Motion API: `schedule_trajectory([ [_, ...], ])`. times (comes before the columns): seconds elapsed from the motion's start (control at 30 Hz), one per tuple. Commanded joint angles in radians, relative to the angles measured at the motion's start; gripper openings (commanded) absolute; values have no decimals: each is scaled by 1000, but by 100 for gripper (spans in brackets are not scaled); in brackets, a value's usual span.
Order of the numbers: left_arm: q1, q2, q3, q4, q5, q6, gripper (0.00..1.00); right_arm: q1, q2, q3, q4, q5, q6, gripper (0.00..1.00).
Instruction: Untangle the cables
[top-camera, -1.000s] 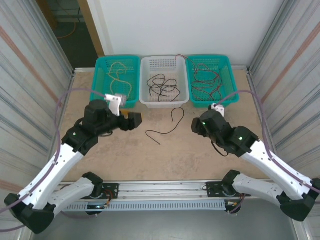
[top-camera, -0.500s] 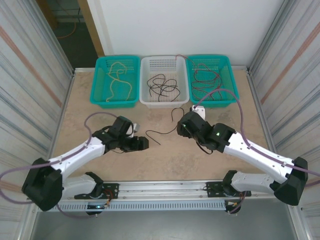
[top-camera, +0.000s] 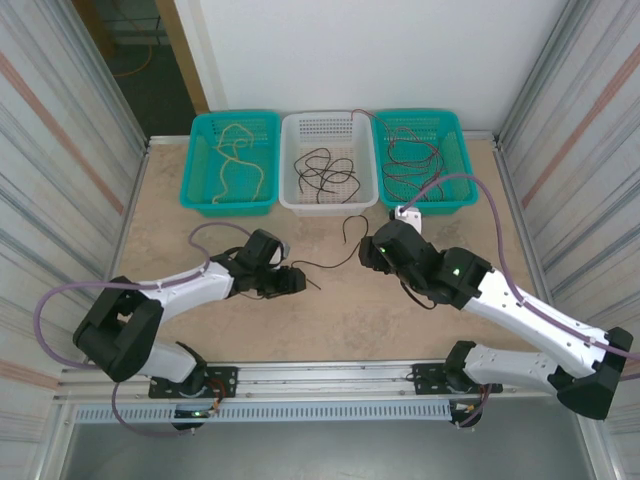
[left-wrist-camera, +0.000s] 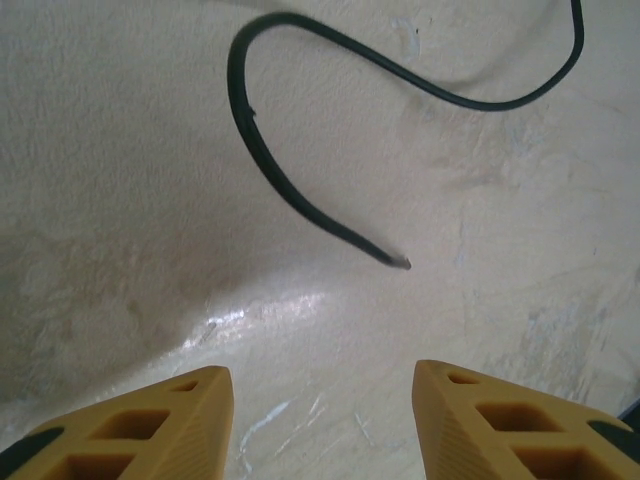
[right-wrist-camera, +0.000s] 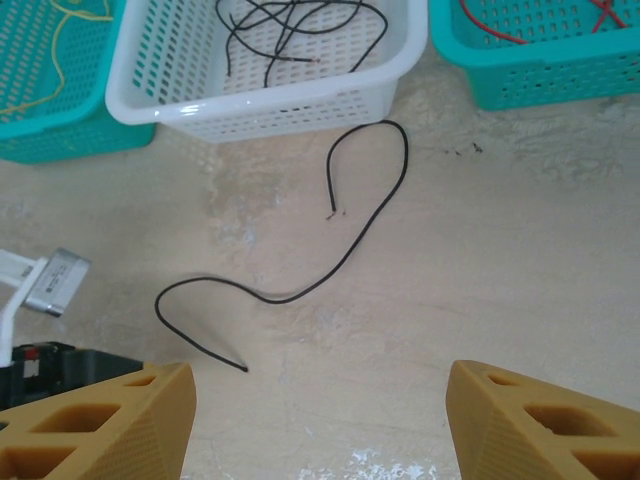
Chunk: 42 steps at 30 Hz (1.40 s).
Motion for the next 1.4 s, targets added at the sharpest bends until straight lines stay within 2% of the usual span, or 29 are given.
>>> schedule_trajectory([
  [0.0,1,13,28,32,-32,-19,50,9,-27,33,-46,34,26,66],
  [0.33,17,38,42,94,-22,-9,45,14,-63,14,-43,32,38,66],
  [0.6,44,76,59,110,-15,8,35,16,-50,31,-38,27,30,61],
  [0.7,52,95,58,120,-25,16,28,16,-49,37,-37,25,27,58],
  [0.87,67,85,53,145,18,0,11,23,-59,41,-24,28,25,55],
  [1.03,63,-68,62,68,23,-7,0,23,-66,35,-3,44,8,56],
  [1.23,51,-366,71,-74,-12,5,0,17,-58,66,33,30,-24,57],
  [1.37,51,-547,105,-175,-60,6,0,17,-52,74,117,-29,-54,65],
])
